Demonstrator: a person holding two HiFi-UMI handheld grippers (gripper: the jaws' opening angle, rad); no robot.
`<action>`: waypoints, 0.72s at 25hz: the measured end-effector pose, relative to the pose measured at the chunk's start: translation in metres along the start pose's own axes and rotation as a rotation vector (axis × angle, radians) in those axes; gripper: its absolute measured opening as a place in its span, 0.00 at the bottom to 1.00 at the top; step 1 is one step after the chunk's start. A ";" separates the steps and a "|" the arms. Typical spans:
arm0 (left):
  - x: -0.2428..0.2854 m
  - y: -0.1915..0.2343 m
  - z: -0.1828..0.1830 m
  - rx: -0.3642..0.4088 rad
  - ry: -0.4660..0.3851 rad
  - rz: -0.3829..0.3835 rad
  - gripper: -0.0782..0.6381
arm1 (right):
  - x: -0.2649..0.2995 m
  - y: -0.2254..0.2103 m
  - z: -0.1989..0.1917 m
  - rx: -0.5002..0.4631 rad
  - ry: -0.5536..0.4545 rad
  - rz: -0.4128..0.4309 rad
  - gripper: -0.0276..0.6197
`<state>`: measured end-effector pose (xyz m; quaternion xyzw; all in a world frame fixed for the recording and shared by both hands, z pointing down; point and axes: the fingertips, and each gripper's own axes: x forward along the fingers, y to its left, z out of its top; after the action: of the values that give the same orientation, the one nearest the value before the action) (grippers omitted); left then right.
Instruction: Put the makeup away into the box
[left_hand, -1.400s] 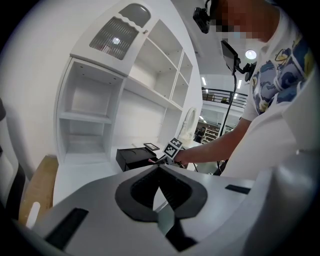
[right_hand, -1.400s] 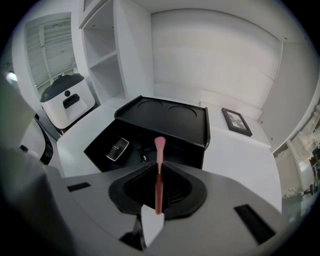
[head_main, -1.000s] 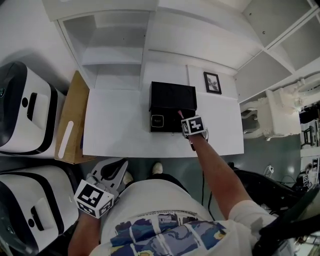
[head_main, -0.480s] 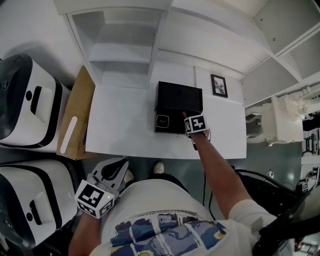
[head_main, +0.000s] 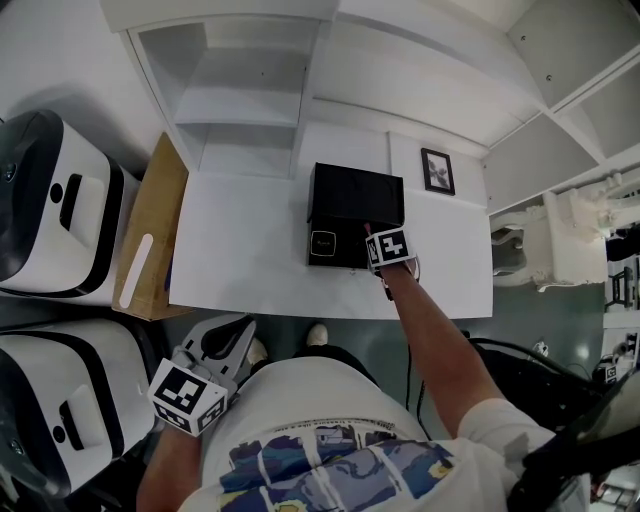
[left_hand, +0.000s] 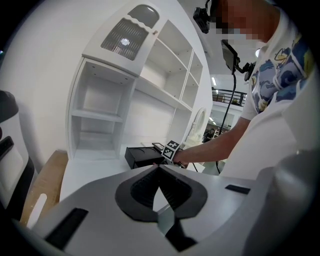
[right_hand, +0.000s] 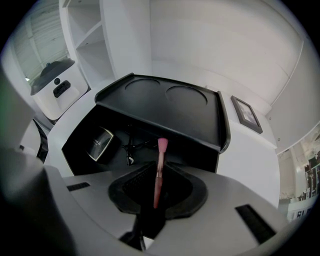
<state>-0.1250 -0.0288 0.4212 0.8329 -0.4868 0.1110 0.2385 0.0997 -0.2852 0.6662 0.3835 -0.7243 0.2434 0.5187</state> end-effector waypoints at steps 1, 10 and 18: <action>0.001 0.000 0.001 0.002 0.001 -0.002 0.13 | 0.000 0.000 0.000 -0.002 0.000 0.001 0.15; 0.012 -0.002 0.009 0.021 0.013 -0.015 0.13 | -0.008 0.000 0.002 0.025 -0.041 0.043 0.17; 0.030 -0.014 0.016 0.035 0.021 -0.039 0.13 | -0.034 0.004 0.009 0.048 -0.120 0.102 0.17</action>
<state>-0.0985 -0.0540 0.4161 0.8451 -0.4660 0.1239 0.2311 0.0970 -0.2791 0.6318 0.3723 -0.7667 0.2636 0.4517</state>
